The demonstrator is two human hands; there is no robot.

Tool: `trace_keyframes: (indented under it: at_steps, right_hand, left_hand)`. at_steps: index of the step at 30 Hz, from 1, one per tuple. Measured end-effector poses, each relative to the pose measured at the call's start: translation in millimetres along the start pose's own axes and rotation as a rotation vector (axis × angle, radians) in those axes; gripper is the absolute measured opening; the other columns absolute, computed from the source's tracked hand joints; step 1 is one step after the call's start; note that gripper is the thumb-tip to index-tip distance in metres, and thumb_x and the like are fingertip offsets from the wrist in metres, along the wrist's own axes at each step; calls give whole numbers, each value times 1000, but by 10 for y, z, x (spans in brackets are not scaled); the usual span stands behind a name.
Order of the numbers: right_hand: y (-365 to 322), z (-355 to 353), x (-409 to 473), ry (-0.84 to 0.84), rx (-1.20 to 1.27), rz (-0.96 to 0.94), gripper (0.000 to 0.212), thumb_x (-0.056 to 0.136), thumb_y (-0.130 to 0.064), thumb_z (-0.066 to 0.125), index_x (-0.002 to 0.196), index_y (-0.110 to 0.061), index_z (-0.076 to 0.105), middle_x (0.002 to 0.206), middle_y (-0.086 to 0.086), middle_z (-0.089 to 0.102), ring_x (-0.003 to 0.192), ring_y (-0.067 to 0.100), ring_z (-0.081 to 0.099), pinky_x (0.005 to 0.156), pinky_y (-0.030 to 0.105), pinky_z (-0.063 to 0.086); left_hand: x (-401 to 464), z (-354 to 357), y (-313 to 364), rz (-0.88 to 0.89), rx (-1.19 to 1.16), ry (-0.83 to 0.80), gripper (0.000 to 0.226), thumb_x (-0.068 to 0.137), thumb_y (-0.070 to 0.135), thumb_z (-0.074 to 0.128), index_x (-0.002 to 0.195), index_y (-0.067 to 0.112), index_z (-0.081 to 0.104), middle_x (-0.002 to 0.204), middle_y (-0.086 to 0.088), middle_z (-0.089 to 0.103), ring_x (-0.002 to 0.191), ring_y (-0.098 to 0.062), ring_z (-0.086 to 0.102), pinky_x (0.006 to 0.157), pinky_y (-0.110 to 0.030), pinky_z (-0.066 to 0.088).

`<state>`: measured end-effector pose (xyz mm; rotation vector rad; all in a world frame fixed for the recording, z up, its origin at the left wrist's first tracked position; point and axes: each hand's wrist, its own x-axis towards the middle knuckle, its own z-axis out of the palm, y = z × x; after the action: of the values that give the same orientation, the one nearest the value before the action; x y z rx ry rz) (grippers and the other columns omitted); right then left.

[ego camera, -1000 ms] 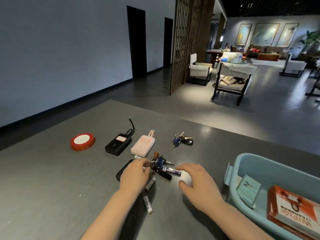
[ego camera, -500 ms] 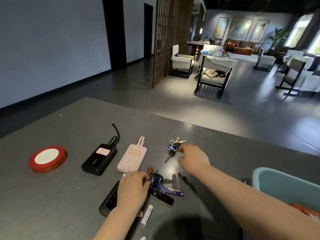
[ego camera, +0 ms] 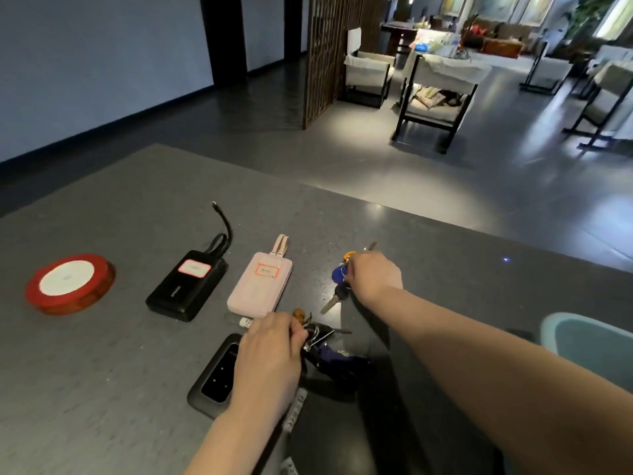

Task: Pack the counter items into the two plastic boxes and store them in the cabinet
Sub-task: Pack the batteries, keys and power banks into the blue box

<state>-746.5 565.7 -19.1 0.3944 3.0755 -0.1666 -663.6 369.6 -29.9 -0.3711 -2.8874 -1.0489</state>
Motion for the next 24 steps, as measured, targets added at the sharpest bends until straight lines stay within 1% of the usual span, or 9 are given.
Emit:
trace_keyframes:
  at_steps: [2, 5, 7, 9, 12, 16, 18, 21, 24]
  right_hand:
    - [2, 36, -61, -47, 52, 41, 13, 89, -13, 57, 102, -14, 60, 109, 11, 64, 101, 32, 62, 70, 31, 41]
    - [62, 24, -182, -89, 168, 100, 20, 87, -12, 60, 107, -12, 59, 109, 12, 64, 101, 33, 62, 75, 32, 45]
    - [107, -124, -277, -85, 292, 117, 19, 83, -10, 63, 102, -13, 59, 105, 11, 64, 97, 31, 62, 77, 32, 49]
    - [181, -364, -400, -32, 421, 104, 15, 76, -10, 69, 82, -19, 58, 94, 4, 64, 89, 26, 62, 68, 26, 47]
    - [332, -771, -729, 65, 545, 36, 30, 72, -15, 78, 65, -23, 50, 71, -6, 58, 74, 19, 59, 54, 25, 39]
    - [726, -1350, -1325, 262, 784, 9, 32, 72, -14, 81, 65, -22, 50, 69, 4, 62, 68, 22, 60, 66, 31, 46]
    - [1030, -1646, -1662, 352, 908, -3, 31, 74, -9, 79, 67, -19, 50, 67, 5, 62, 64, 21, 62, 62, 31, 46]
    - [1546, -2029, -2153, 464, 996, -9, 31, 74, -4, 78, 67, -17, 51, 63, 0, 65, 54, 9, 60, 49, 19, 45]
    - [2003, -2203, -2527, 534, 957, 14, 31, 72, -8, 81, 65, -21, 53, 65, -1, 67, 57, 14, 57, 52, 23, 47]
  left_hand:
    - [-36, -12, 59, 2, -39, 12, 12, 94, 31, 48, 82, 31, 47, 87, 13, 48, 88, -9, 43, 77, -30, 36]
    - [-108, -60, 175, 31, -70, 25, 12, 94, 30, 49, 82, 32, 47, 88, 15, 48, 89, -9, 43, 78, -31, 37]
    - [-141, -126, 267, 64, -67, 40, 11, 94, 31, 49, 83, 32, 48, 88, 16, 47, 89, -8, 42, 78, -29, 35]
    - [-169, -217, 394, 108, -61, 73, 11, 93, 29, 51, 83, 32, 49, 87, 15, 48, 87, -9, 41, 76, -28, 32]
    - [-237, -364, 669, 197, -61, 125, 13, 92, 26, 54, 80, 29, 49, 84, 12, 50, 84, -11, 40, 71, -27, 27]
    - [-356, -586, 1127, 305, -107, 204, 17, 91, 22, 55, 76, 27, 49, 80, 11, 50, 83, -14, 42, 67, -25, 22]
    - [-424, -669, 1365, 358, -137, 229, 13, 91, 19, 54, 79, 23, 52, 83, 7, 52, 85, -17, 44, 69, -27, 23]
    - [-565, -721, 1740, 422, -184, 257, 11, 92, 20, 52, 81, 21, 53, 84, 6, 52, 87, -19, 46, 73, -29, 27]
    - [-704, -645, 2163, 492, -209, 268, 10, 91, 23, 50, 82, 22, 52, 83, 8, 51, 87, -15, 44, 70, -25, 25]
